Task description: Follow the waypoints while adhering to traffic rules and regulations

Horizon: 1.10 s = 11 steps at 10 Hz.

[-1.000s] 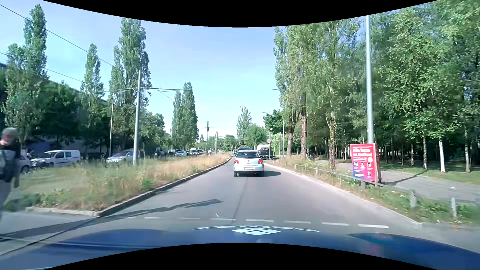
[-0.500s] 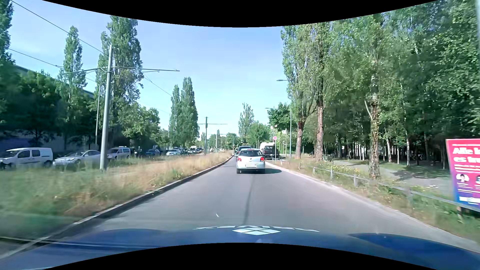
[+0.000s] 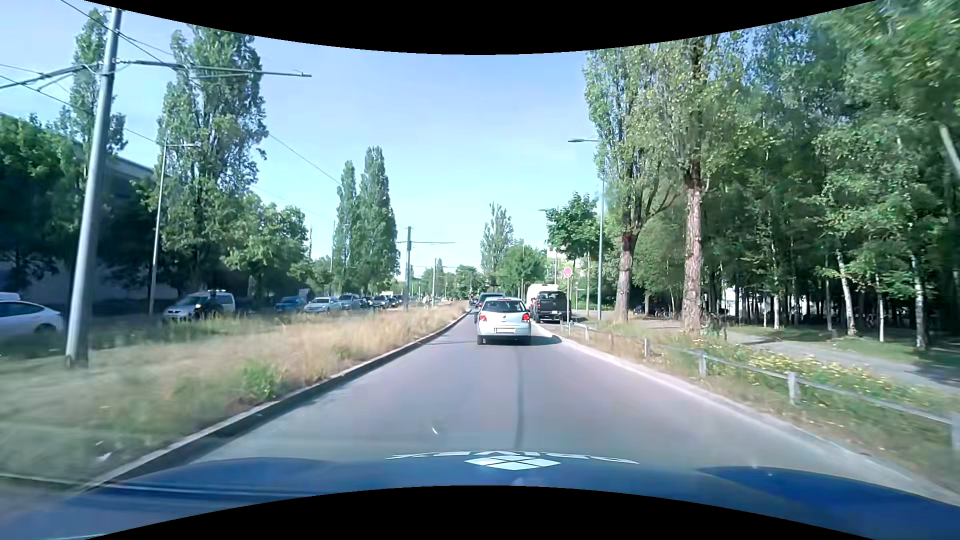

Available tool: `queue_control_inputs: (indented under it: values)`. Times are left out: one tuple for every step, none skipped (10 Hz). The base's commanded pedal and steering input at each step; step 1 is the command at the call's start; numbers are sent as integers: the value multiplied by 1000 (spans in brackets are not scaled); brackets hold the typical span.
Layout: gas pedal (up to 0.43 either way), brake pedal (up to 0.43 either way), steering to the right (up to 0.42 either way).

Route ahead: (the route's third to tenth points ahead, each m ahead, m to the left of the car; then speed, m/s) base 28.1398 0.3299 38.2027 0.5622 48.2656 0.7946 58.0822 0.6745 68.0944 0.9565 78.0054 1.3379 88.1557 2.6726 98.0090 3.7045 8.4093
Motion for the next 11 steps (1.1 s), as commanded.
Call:
queue_control_inputs:
  values:
    - [228,0,-10]
    - [228,0,-10]
    - [228,0,-9]
    - [228,0,-9]
    - [228,0,-8]
    - [228,0,-8]
    - [228,0,-8]
    - [228,0,-6]
    - [228,0,-6]
    - [228,0,-5]
    - [228,0,-5]
